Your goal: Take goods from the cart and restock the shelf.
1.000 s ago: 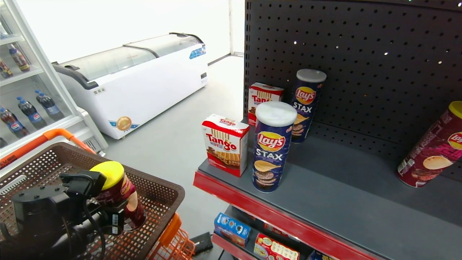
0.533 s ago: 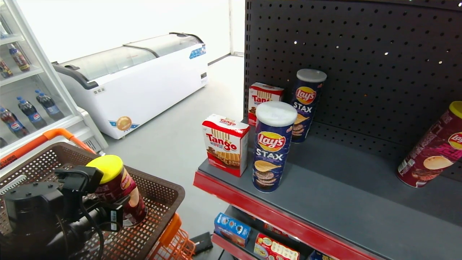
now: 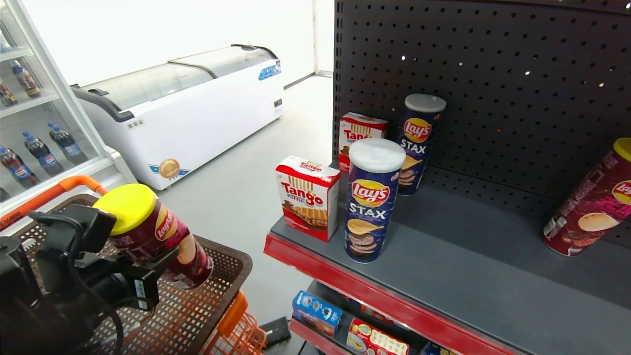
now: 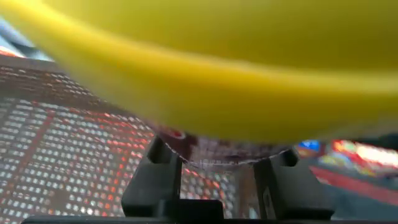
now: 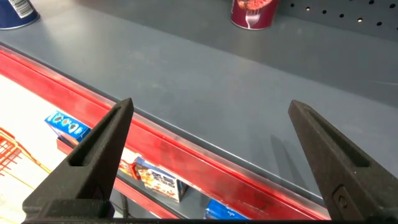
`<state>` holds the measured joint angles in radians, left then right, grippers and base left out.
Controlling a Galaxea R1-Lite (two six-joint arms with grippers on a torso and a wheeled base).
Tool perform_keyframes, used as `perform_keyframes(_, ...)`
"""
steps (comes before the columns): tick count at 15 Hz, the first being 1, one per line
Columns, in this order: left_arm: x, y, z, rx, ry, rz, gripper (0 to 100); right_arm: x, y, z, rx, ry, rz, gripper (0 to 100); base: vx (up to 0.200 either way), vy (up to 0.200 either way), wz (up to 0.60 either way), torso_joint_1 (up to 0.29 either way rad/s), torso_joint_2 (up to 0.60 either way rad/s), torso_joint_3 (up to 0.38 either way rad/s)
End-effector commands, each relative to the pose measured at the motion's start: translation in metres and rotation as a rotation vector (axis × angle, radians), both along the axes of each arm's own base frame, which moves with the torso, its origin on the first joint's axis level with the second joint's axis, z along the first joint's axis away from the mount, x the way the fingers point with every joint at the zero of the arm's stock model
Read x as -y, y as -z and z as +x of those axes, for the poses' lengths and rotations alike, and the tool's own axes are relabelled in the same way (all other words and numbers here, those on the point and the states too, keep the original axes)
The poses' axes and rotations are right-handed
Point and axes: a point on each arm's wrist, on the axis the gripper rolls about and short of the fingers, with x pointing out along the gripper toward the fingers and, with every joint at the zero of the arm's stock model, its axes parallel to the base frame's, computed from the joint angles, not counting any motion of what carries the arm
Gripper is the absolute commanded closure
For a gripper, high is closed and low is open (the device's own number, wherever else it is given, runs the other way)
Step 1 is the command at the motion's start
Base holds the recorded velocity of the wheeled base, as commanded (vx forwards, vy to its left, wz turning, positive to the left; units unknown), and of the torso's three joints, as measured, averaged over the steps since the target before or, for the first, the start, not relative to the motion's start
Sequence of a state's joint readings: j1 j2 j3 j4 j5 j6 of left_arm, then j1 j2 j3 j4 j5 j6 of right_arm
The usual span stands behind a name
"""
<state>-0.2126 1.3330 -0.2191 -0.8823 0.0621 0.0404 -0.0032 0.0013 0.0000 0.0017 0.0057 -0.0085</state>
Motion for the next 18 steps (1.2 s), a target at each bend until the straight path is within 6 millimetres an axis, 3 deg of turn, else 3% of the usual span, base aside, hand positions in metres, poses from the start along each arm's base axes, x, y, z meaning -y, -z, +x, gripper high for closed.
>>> perform_keyframes(1, 0.006, -0.028, -0.025, 0.088, 0.077, -0.022, 100, 0.0, 0.0, 0.0, 0.0, -0.002, -0.001, 0, 0.0, 0.0, 0.0, 0.0, 0.0, 0.0)
perform_keyframes(5, 0.018, -0.055, -0.05, 0.047, 0.218, -0.009, 100, 0.0, 0.0, 0.0, 0.0, -0.001, -0.001, 0, 0.0, 0.0, 0.0, 0.0, 0.0, 0.0)
perform_keyframes(8, 0.028, -0.063, -0.056, 0.045, 0.333, -0.036, 100, 0.0, 0.0, 0.0, 0.0, -0.001, -0.001, 0, 0.0, 0.0, 0.0, 0.0, 0.0, 0.0)
perform_keyframes(18, 0.047, -0.06, -0.042, -0.018, 0.52, -0.043, 100, 0.0, 0.0, 0.0, 0.0, -0.002, -0.001, 0, 0.0, 0.0, 0.0, 0.0, 0.0, 0.0)
